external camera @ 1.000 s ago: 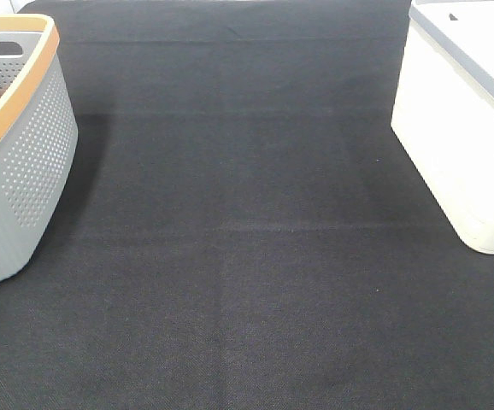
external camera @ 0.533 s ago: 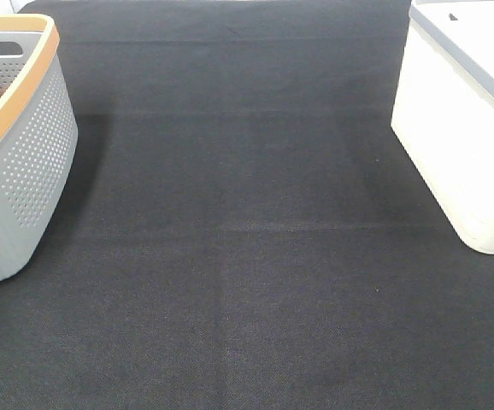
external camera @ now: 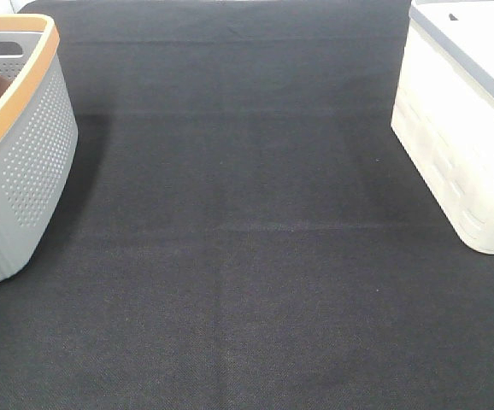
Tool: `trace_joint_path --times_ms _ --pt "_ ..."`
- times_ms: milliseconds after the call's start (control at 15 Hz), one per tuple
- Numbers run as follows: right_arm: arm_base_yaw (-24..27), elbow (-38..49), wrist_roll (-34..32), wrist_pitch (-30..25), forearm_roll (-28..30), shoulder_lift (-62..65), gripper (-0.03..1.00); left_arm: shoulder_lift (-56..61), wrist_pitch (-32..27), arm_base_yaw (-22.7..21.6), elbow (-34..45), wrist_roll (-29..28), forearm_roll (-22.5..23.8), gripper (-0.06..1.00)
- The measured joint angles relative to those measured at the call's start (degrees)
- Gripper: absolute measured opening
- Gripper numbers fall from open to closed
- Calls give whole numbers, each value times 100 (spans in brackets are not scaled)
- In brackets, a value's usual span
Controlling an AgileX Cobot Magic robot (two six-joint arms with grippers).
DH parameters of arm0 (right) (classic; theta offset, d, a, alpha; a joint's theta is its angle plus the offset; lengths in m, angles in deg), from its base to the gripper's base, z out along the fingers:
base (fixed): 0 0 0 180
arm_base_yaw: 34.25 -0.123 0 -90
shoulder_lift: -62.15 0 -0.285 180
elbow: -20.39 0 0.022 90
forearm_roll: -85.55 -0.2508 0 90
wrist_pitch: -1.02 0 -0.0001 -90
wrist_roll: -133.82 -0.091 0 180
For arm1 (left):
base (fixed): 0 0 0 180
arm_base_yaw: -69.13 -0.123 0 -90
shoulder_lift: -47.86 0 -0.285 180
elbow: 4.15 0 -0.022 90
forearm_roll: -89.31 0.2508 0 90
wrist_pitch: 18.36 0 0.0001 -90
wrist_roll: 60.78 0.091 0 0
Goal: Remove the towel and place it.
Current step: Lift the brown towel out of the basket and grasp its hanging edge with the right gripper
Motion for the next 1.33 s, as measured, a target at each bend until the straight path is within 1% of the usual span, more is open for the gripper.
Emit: trace_joint_path --times_ms 133,267,333,467,533,600,667,733,800,867,1000,1133,1267,1333 --pt "0 0 0 0 0 0 76 458 6 0 0 281 -424 0" --pt "0 0 -23 0 0 0 76 882 109 0 0 602 -1112 0" --pt "0 0 -149 11 -40 0 76 1054 166 0 0 831 -1524 0" --pt "0 0 -516 212 -332 -11 76 1318 304 0 0 1232 -2532 0" --pt "0 -29 -584 372 -498 -109 76 1375 338 0 0 1421 -3031 0" --pt "0 -40 -636 688 -762 -269 76 1398 355 0 0 1644 -3524 0" --pt "0 -46 -636 980 -1134 -481 76 1409 355 0 0 1839 -3971 0" --pt "0 -46 -516 1387 -1822 -905 76 1409 292 0 0 2086 -4670 0" --pt "0 -46 -235 1604 -2349 -1266 76 1409 195 0 0 2212 -5071 0" --pt "0 -52 252 1702 -2842 -1627 76 1409 63 0 0 2298 -5369 0" --pt "0 -218 1518 1765 -3919 -2452 76 1409 -206 69 0 2481 -5752 0" --pt "0 -533 2825 1696 -4933 -3220 76 1409 -464 361 0 2584 -5804 0" --pt "0 -1020 3919 1301 -5644 -3942 76 1409 -688 739 0 2716 -5821 0" --pt "0 -1324 4326 1066 -5879 -4291 76 1409 -699 922 0 2739 -5821 0"
